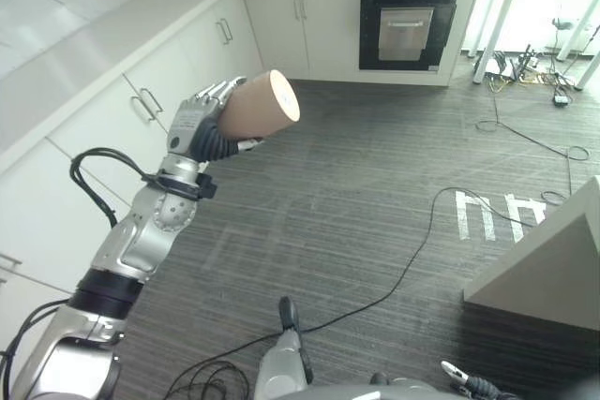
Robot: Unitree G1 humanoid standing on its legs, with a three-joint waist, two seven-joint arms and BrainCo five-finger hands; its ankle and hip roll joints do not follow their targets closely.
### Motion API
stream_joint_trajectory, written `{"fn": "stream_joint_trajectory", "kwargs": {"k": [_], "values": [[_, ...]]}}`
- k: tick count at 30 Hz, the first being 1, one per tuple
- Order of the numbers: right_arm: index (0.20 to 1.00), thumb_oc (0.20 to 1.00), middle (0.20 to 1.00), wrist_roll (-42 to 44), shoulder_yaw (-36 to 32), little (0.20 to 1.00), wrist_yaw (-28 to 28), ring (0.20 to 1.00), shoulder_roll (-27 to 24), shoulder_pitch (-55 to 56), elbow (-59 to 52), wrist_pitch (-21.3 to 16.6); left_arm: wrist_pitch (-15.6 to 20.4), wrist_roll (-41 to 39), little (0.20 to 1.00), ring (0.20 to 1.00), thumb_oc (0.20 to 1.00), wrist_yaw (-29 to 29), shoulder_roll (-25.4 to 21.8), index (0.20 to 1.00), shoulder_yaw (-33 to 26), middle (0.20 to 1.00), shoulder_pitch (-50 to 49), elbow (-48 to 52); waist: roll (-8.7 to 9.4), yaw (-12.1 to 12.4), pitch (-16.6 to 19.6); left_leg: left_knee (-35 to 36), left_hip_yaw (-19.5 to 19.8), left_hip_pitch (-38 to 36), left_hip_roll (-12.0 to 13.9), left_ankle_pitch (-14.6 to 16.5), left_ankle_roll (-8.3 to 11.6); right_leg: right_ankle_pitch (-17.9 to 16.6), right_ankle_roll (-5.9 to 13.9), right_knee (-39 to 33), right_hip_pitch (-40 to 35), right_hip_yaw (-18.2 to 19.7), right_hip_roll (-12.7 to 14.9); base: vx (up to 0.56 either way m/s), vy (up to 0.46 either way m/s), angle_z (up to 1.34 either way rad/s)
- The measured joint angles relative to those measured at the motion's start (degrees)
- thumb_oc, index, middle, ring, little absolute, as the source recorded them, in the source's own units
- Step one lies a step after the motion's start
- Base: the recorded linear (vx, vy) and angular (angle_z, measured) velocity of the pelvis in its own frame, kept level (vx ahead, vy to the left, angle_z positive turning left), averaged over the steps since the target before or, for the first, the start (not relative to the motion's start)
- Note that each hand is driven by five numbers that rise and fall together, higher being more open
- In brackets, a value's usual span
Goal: Place the dishes in the dishwasher.
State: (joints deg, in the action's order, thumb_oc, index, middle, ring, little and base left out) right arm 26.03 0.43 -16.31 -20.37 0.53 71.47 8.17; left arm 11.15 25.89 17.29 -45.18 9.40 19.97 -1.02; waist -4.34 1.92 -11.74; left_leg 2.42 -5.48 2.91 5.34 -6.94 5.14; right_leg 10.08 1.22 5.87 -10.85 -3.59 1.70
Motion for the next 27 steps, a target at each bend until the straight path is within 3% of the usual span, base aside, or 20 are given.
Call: {"fn": "stream_joint_trajectory", "kwargs": {"k": [2, 4, 6, 7, 8, 9, 11, 13, 14, 16, 18, 19, 20, 21, 22, 23, 24, 25, 26, 27], "values": [[1.0, 1.0, 1.0, 0.19, -1.89, 1.0, 0.9, 1.0, 3.3, 1.69, -1.38, -0.03, 0.19, -0.09, 0.2, 0.2, 0.2, -0.72, -1.82, 0.2, -1.04, 0.2, 0.42, 0.16, 4.43, 0.15, 0.88, -0.13, -1.71, -1.9, -4.52, 1.42, -4.72, 0.8, 3.28, 0.28, -1.72, -0.42, 4.22, 0.32, 0.258, -0.28], [1.0, 1.0, 1.0, 0.72, -4.22, 1.0, 2.07, 1.0, 5.83, 3.32, -2.75, -0.57, 0.26, -0.17, 0.2, 0.2, 0.2, -1.73, -3.45, 0.2, -0.64, 0.2, 0.53, -0.33, 5.18, 0.02, 0.98, -0.33, -1.57, -3.84, -6.48, 2.85, -6.87, -0.07, 5.36, 4.76, -2.04, -0.48, 5.96, 0.27, 0.243, 0.28], [1.0, 1.0, 1.0, 2.15, -3.5, 1.0, 3.34, 1.0, 6.75, 4.87, -5.47, -1.33, 2.01, -0.64, 0.2, 0.2, 0.2, -1.73, -5.31, 0.2, 0.46, 0.2, 2.36, -1.16, 4.29, 0.11, 1.17, 1.05, -1.34, -7.25, -7.47, 4.6, -8.64, -1.22, 10.38, 19.42, 2.65, 0.02, 7.1, 0.27, 0.181, 0.23], [1.0, 1.0, 1.0, 3.33, -3.29, 1.0, 4.24, 1.0, 7.01, 5.3, -7.01, -1.68, 2.07, -1.42, 0.2, 0.2, 0.2, -1.23, -5.94, 0.2, 0.98, 0.2, 3.25, -1.42, 3.87, 0.33, 1.29, 2.12, -0.96, -9.38, -8.07, 6.87, -9.69, -7.28, 15.0, 37.5, 12.67, 2.58, 8.31, 0.27, 0.101, 0.1], [1.0, 1.0, 1.0, 4.2, -3.23, 1.0, 4.57, 1.0, 7.15, 4.8, -8.14, -2.72, 1.97, -2.23, 0.2, 0.2, 0.2, -0.49, -6.07, 0.2, 2.3, 0.2, 3.2, -1.43, 3.29, -1.18, 1.51, 2.49, -0.71, -10.87, -8.39, 6.71, -10.53, -6.26, 13.67, 47.13, 21.53, 2.66, 8.68, 0.33, 0.017, 0.1], [1.0, 1.0, 1.0, 4.47, -2.68, 1.0, 4.86, 1.0, 7.02, 4.63, -8.89, -2.82, 2.35, -2.21, 0.2, 0.2, 0.2, -0.1, -6.19, 0.2, 3.69, 0.2, 3.01, -1.33, 2.14, -2.47, 1.75, 2.54, -0.06, -11.37, -8.54, 8.82, -11.09, -3.61, 12.3, 46.22, 27.23, 2.29, 7.61, 0.41, -0.059, 0.2], [1.0, 1.0, 1.0, 5.74, -0.89, 1.0, 5.76, 1.0, 6.7, 4.99, -13.31, -2.7, 2.58, -2.08, 0.2, 0.2, 0.2, 0.69, -5.18, 0.2, 4.35, 0.2, 2.64, -1.45, 2.01, -5.05, 1.92, 2.48, 0.77, -13.5, -8.52, 11.05, -9.85, -3.37, 8.51, 27.68, 34.27, -1.43, 4.23, 0.5, -0.233, 0.36], [1.0, 1.0, 1.0, 7.81, -1.64, 1.0, 6.03, 1.0, 6.51, 6.07, -12.78, -2.67, 2.45, -1.62, 0.2, 0.2, 0.2, 0.69, -2.59, 0.2, 4.05, 0.2, 2.79, -1.27, 4.16, -9.24, 1.87, 2.43, 1.64, -17.52, -10.09, 15.07, -6.06, -9.61, 6.63, -4.28, 32.71, -8.15, 7.63, 0.65, -0.372, 0.9], [1.0, 1.0, 1.0, 7.81, -2.79, 1.0, 5.88, 1.0, 6.47, 6.45, -10.9, -2.81, 2.41, -1.02, 0.2, 0.2, 0.2, 0.71, -2.12, 0.2, 4.07, 0.2, 2.69, -1.37, 4.72, -9.71, 1.89, 2.4, 1.79, -19.83, -10.19, 16.51, -5.35, -10.54, 7.03, -10.14, 32.28, -7.98, 8.76, 0.6, -0.381, 0.72], [1.0, 1.0, 1.0, 7.78, -5.51, 1.0, 5.49, 1.0, 6.99, 6.6, -4.47, -2.78, 2.48, 0.17, 0.2, 0.2, 0.2, 0.78, -2.03, 0.2, 5.12, 0.2, 2.65, -2.64, 3.93, -9.7, 1.75, 1.56, -1.29, -25.88, -7.02, 17.7, -4.0, -12.82, 7.75, -8.43, 30.91, -7.05, 9.09, 0.48, -0.374, 0.49], [1.0, 1.0, 1.0, 7.86, -5.41, 1.0, 5.33, 1.0, 7.19, 6.97, -3.25, -2.87, 2.41, 0.26, 0.2, 0.2, 0.2, 0.82, -3.27, 0.2, 5.94, 0.2, 2.62, -4.15, 3.99, -9.51, 2.43, -1.74, -1.31, -29.2, -4.33, 19.72, -0.68, -13.16, 6.56, -2.78, 26.14, -8.19, 6.77, 0.4, -0.364, 0.3], [1.0, 1.0, 1.0, 7.88, -5.39, 1.0, 5.46, 1.0, 6.16, 6.49, -3.22, -2.98, 2.11, 0.23, 0.2, 0.2, 0.2, 1.19, -2.26, 0.2, 5.85, 0.2, 2.48, -4.17, 2.97, -9.47, 2.31, -4.42, -1.28, -30.4, -2.53, 20.39, 0.43, -19.46, 2.82, 0.28, 25.9, -7.51, 5.55, 0.35, -0.318, 0.22], [1.0, 1.0, 1.0, 7.91, -5.02, 1.0, 5.69, 1.0, 4.57, 5.14, -3.67, -3.04, 1.85, 0.16, 0.2, 0.2, 0.2, 1.48, -0.82, 0.2, 5.97, 0.2, 1.19, -3.81, 0.39, -9.72, 2.23, -8.94, -1.15, -30.07, 0.24, 18.73, 2.64, -20.17, -2.08, 5.36, 25.93, -7.6, 3.49, 0.39, -0.372, -0.03], [1.0, 1.0, 1.0, 7.9, -3.88, 1.0, 5.72, 1.0, 3.16, 3.19, -4.93, -3.05, 1.78, 0.25, 0.2, 0.2, 0.2, 1.51, 0.11, 0.2, 5.95, 0.2, -0.19, -3.42, -0.62, -9.58, 2.01, -12.74, -0.89, -29.8, 1.1, 14.06, 3.86, -16.03, -3.17, 10.44, 26.15, -7.46, 2.62, 0.27, -0.278, -0.41], [1.0, 1.0, 1.0, 7.74, -3.06, 1.0, 5.54, 1.0, 2.35, 0.02, -7.81, -3.98, 1.32, 0.3, 0.2, 0.2, 0.2, 1.55, 0.18, 0.2, 5.7, 0.2, -2.91, -2.27, -0.63, -9.71, 2.05, -16.44, 0.6, -29.12, 1.1, 7.51, 3.68, -11.45, -6.06, 14.21, 24.58, -7.05, 1.81, 0.41, -0.45, -0.36], [1.0, 1.0, 1.0, 7.71, -3.05, 1.0, 5.47, 1.0, 1.8, -1.96, -9.04, -4.38, 1.37, 0.34, 0.2, 0.2, 0.2, 1.56, 0.09, 0.2, 5.7, 0.2, -3.01, -0.32, 0.12, -10.08, 1.54, -14.35, 1.65, -26.71, 0.53, 8.2, 3.25, -10.67, -6.92, 13.75, 21.86, -6.66, 1.8, 0.45, -0.497, -0.18], [1.0, 1.0, 1.0, 7.75, -2.81, 1.0, 5.32, 1.0, 1.3, -2.06, -8.77, -5.03, 1.07, 0.29, 0.2, 0.2, 0.2, 1.58, 0.19, 0.2, 5.67, 0.2, -2.97, 0.84, 0.45, -10.11, 1.34, -17.25, 2.45, -23.9, 0.0, 5.33, 3.84, -9.42, -6.81, 15.09, 20.18, -7.86, 1.42, 0.51, -0.502, 0.24], [1.0, 1.0, 1.0, 7.75, -1.45, 1.0, 4.64, 1.0, 0.6, -1.88, -7.96, -5.22, 0.61, 0.09, 0.2, 0.2, 0.2, 1.86, 1.81, 0.2, 4.54, 0.2, -3.19, 2.18, 1.35, -8.85, 0.92, -28.3, 4.73, -19.91, -0.12, 0.55, 8.32, -2.92, -6.47, 20.22, 20.28, -11.16, 1.58, 0.41, -0.253, 0.36], [1.0, 1.0, 1.0, 7.96, -3.7, 1.0, 4.24, 1.0, 2.7, -0.57, -6.61, -5.1, 0.85, 0.04, 0.2, 0.2, 0.2, 1.59, -1.33, 0.2, 3.14, 0.2, -3.12, 5.84, 6.92, -8.2, 1.06, -48.03, 1.33, -7.37, -0.17, -7.08, 7.22, -4.18, -9.56, 7.12, 12.71, -5.74, -1.5, 0.45, -0.091, 0.25], [1.0, 1.0, 1.0, 7.94, -4.18, 1.0, 4.88, 1.0, 2.2, -0.23, -5.66, -5.02, 1.94, -0.08, 0.2, 0.2, 0.2, 1.73, -1.08, 0.2, 1.96, 0.2, -3.3, 6.23, 5.91, -6.55, 0.83, -51.85, 1.51, 1.91, -0.73, 5.48, 0.82, -5.04, -8.99, 3.93, 9.62, -4.6, -3.23, 0.49, -0.009, -0.83]]}}
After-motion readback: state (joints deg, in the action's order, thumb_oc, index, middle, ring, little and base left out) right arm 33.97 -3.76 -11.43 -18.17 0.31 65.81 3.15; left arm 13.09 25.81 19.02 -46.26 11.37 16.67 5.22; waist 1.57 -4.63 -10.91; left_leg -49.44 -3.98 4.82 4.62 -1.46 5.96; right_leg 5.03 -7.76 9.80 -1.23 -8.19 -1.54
